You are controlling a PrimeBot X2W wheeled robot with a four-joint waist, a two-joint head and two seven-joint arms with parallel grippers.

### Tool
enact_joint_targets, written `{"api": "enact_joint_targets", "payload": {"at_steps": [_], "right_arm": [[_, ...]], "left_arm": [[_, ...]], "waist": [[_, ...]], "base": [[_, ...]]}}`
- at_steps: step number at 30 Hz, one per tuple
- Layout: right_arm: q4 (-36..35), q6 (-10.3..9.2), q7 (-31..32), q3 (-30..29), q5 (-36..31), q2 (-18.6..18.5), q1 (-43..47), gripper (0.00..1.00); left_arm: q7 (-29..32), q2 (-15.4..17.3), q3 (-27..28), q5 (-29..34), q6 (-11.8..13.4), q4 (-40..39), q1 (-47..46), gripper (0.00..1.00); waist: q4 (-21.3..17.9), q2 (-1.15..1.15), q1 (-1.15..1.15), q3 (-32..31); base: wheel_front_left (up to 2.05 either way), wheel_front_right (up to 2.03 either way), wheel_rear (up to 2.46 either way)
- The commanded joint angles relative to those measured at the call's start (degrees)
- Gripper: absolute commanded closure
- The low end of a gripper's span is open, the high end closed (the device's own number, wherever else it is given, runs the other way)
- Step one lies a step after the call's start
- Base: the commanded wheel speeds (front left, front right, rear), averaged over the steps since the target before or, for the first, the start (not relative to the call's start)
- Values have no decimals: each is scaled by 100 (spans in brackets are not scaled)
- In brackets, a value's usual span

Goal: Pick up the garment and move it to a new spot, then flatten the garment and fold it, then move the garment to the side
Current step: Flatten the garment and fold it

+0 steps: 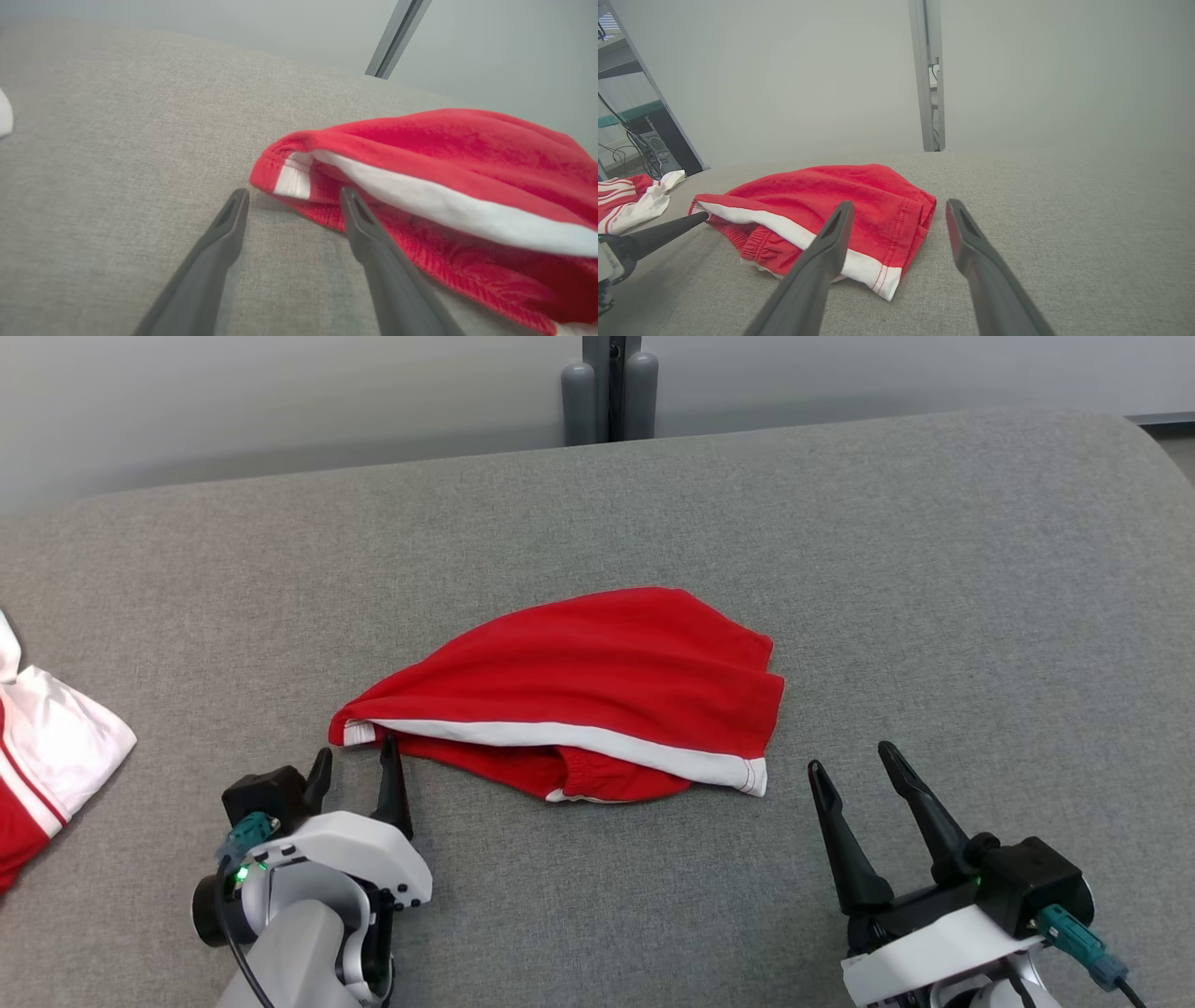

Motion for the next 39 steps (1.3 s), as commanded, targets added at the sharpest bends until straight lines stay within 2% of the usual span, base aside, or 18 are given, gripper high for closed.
{"api": "enact_joint_targets", "payload": {"at_steps": [1,3,4,6,7,8,9,18,24,31,39], "right_arm": [[-14,9,-7,-24,9,-33,-55,0],[-13,9,-7,-29,7,-50,-50,0],[-12,9,-7,-30,2,-58,-52,0],[-3,9,-7,-27,-11,-68,-52,0],[2,9,-7,-21,-16,-75,-54,0],[7,9,-7,-11,-16,-83,-61,0],[12,9,-7,0,-10,-90,-74,0],[229,9,-7,166,127,-164,-246,0],[705,9,-7,341,319,-149,-387,0],[1543,9,-7,591,709,-142,-810,0],[2306,9,-8,777,980,-85,-1153,0]], "left_arm": [[-20,26,52,36,49,30,-105,0],[-20,26,102,67,35,46,-159,3],[-20,23,112,74,12,54,-168,17],[-20,24,109,99,-43,65,-190,60],[-20,26,115,96,-57,75,-208,76],[-20,25,123,95,-86,82,-223,96],[-20,22,106,62,-135,99,-232,100],[-20,25,33,77,-252,13,-299,100],[-19,25,249,569,-224,-518,-14,100],[-20,31,556,1226,-486,-977,237,100],[-20,24,647,1490,-725,-1160,252,100]], "waist": [[-7,0,0,14],[-11,0,0,28],[-11,0,0,31],[-11,0,0,33],[-12,0,0,33],[-15,0,0,33],[-18,0,0,38],[35,0,0,106],[96,0,0,99],[279,0,0,131],[456,0,0,147]], "base": [[0,0,0],[0,0,0],[0,0,0],[0,0,0],[0,0,0],[0,0,0],[0,0,0],[0,0,0],[0,0,0],[0,0,0],[0,0,0]]}}
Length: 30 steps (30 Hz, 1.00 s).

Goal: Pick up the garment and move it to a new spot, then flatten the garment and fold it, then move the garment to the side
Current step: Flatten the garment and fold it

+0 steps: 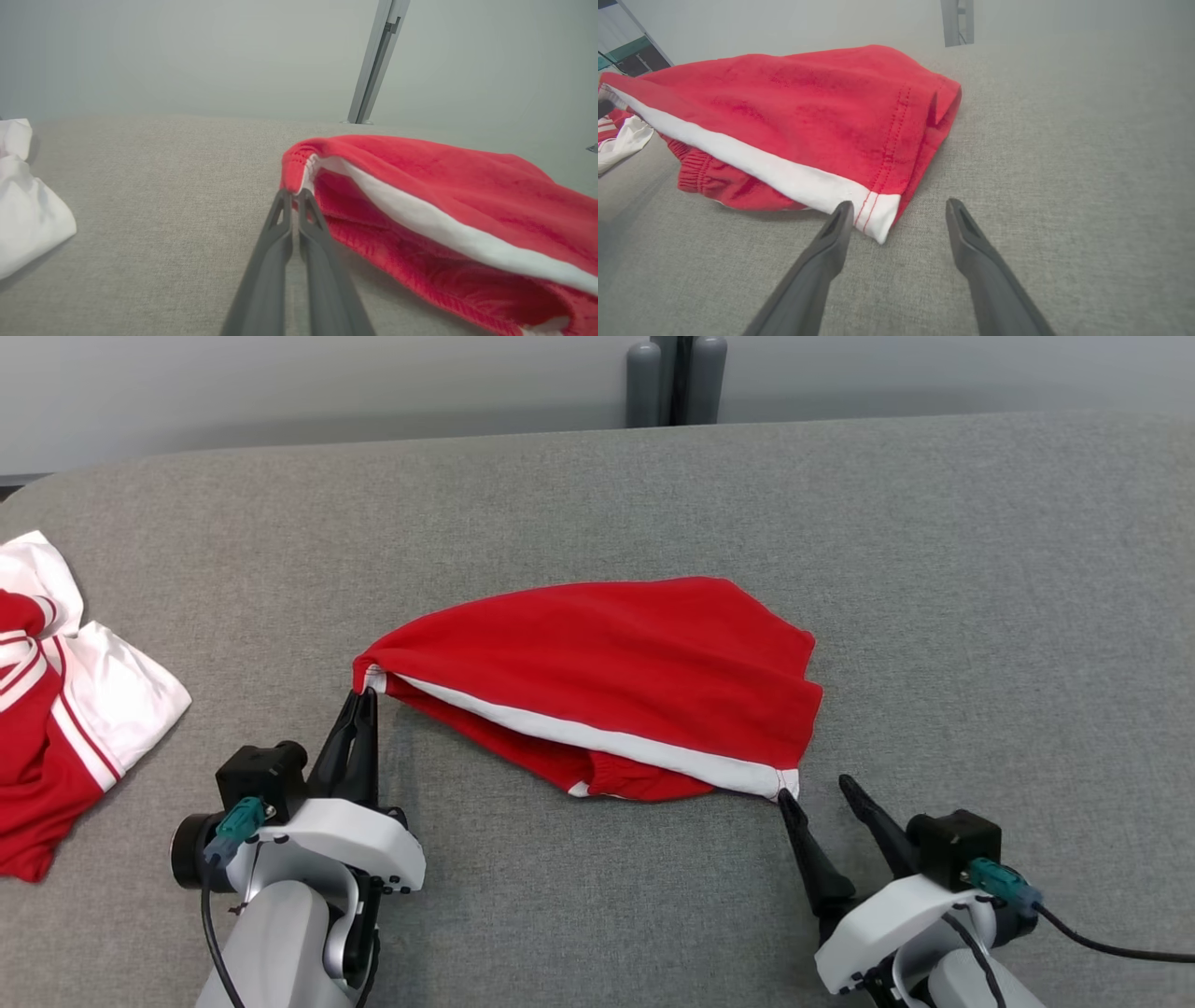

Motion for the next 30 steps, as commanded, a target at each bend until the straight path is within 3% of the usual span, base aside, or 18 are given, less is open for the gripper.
{"api": "enact_joint_targets", "payload": {"at_steps": [1,8,9,10,11,17,21,26,28,30], "right_arm": [[94,9,-7,62,83,-14,-113,0],[369,9,-7,333,247,0,-318,1],[418,9,-7,377,250,-4,-365,36],[457,9,-7,421,256,-15,-406,79],[477,9,-7,446,263,-24,-429,100],[86,6,-8,242,131,-172,-495,100],[-508,6,-8,-144,31,-335,-465,100],[-1192,6,-7,-559,-63,-620,-446,100],[-1429,6,-8,-688,-104,-745,-479,100],[-1646,6,-7,-790,-142,-894,-527,100]], "left_arm": [[-20,21,-22,6,-17,-46,-12,100],[-20,20,-174,-51,2,-134,-116,100],[-20,20,-190,-53,3,-144,-139,100],[-20,19,-210,-51,2,-150,-151,100],[-20,18,-220,-49,0,-157,-157,100],[-20,41,-189,211,-147,-351,-115,100],[-20,279,-219,466,-364,-579,-36,100],[-20,817,-574,561,-574,-1055,-29,100],[-20,1041,-1089,89,-598,-1317,-24,100],[17,1545,-1653,-399,-596,-1667,-158,100]], "waist": [[22,0,0,15],[80,0,0,147],[88,0,0,168],[94,0,0,187],[98,0,0,201],[46,0,0,170],[-65,0,0,31],[-204,0,0,-222],[-237,0,0,-331],[-255,0,0,-436]], "base": [[0,0,0],[0,0,0],[0,0,0],[0,0,0],[0,0,0],[0,0,0],[0,0,0],[0,0,0],[0,0,0],[0,0,0]]}}
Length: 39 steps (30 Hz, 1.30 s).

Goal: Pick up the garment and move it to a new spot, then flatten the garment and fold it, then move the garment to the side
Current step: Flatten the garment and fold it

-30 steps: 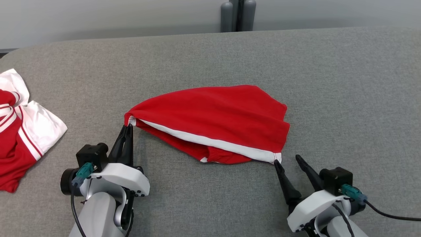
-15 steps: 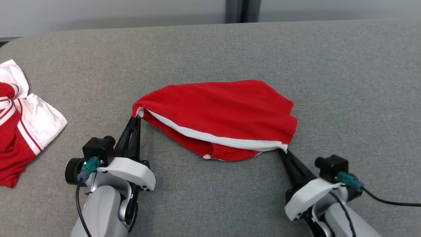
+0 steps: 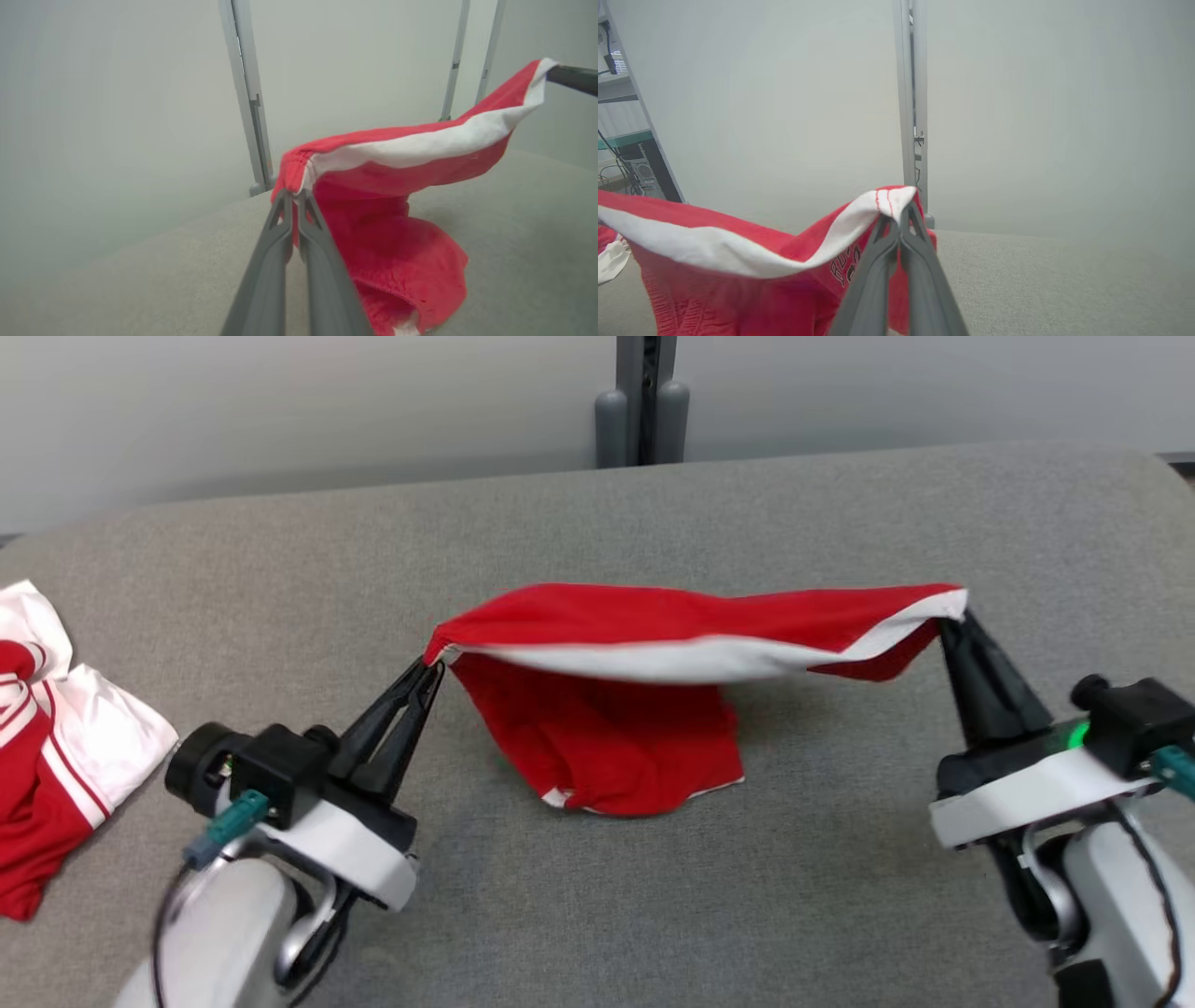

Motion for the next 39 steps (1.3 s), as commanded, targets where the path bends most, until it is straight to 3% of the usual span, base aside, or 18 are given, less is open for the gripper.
{"api": "enact_joint_targets", "payload": {"at_steps": [1,4,9,16,21,23,27,34,39], "right_arm": [[-223,1,-7,-115,-69,-168,-68,100],[-546,1,-7,-236,-148,-409,-194,100],[-872,1,-7,-195,-42,-836,-547,100],[-845,0,-7,62,244,-1404,-1262,100],[-576,0,-7,228,434,-1616,-1699,100],[-369,0,-7,375,531,-1659,-1951,100],[238,0,2,845,646,-1621,-2739,100],[1578,0,1,1610,660,-1241,-4913,100],[2205,0,-15,1419,235,-971,-6671,100]], "left_arm": [[63,514,-390,-470,-7,-352,-228,100],[303,1201,-1037,-1143,-10,-1092,-520,100],[681,2154,-1284,-1691,-12,-1938,-1186,100],[1269,2898,-1642,-2403,-12,-2418,-2084,100],[1420,3089,-1957,-2742,-12,-2318,-2670,100],[1437,3069,-2114,-2852,-12,-2135,-2944,100],[1393,2734,-2269,-2840,-11,-1418,-3621,100],[1074,1817,-2390,-2363,-12,250,-5281,100],[297,1129,-2299,-1616,200,1599,-6760,100]], "waist": [[-47,0,0,-174],[-51,0,0,-327],[-77,0,0,-614],[-99,0,0,-754],[-87,0,0,-648],[-75,0,0,-531],[-54,0,0,-126],[30,0,0,1122],[113,0,0,2140]], "base": [[0,0,0],[0,0,0],[0,0,0],[0,0,0],[0,0,0],[0,0,0],[0,0,0],[0,0,0],[0,0,0]]}}
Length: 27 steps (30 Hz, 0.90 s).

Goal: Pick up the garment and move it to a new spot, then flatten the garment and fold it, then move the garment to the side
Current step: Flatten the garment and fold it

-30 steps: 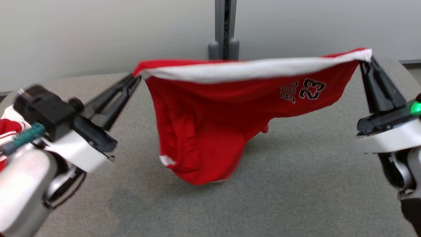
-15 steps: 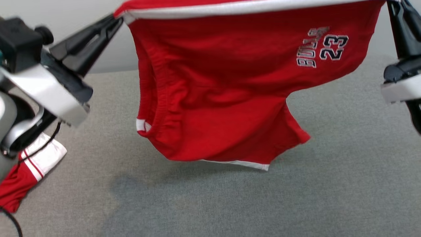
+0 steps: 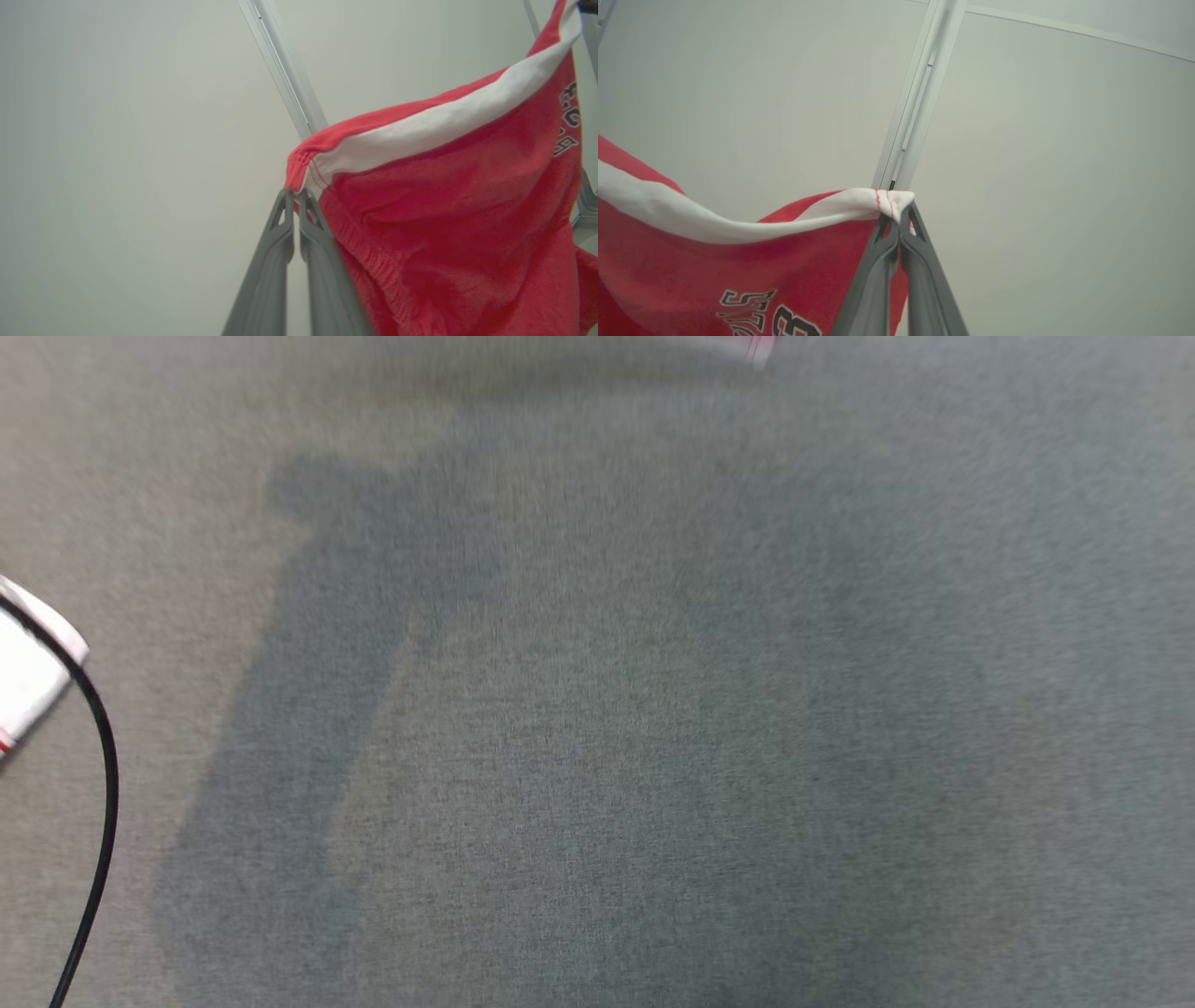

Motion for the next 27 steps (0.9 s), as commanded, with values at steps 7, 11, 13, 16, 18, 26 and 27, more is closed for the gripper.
{"api": "enact_joint_targets", "payload": {"at_steps": [7,11,13,16,18,26,27], "right_arm": [[-139,-1,-21,-496,-1080,207,-814,100],[-109,-1,-21,-545,-1118,288,-498,100],[-208,-1,-22,-512,-1082,253,-258,100],[-509,-1,-22,-390,-1065,143,279,100],[-756,-1,-22,-344,-1029,-5,719,100],[-1746,-1,-23,-614,-775,-399,2841,100],[-1829,-1,-22,-673,-755,-429,3096,100]], "left_arm": [[-336,-621,371,820,170,678,-1165,100],[-339,-723,567,1196,61,570,-757,100],[-340,-749,620,1350,-8,487,-488,100],[-342,-728,622,1611,-95,151,64,100],[-341,-706,615,1734,-136,-156,543,100],[-342,-187,275,1908,-176,-1347,2517,100],[-342,-91,197,1901,-176,-1465,2752,100]], "waist": [[150,0,0,1859],[116,0,0,2227],[110,0,0,2319],[112,0,0,2314],[132,0,0,2226],[59,0,0,1617],[44,0,0,1525]], "base": [[0,0,0],[0,0,0],[0,0,0],[0,0,0],[0,0,0],[0,0,0],[0,0,0]]}}
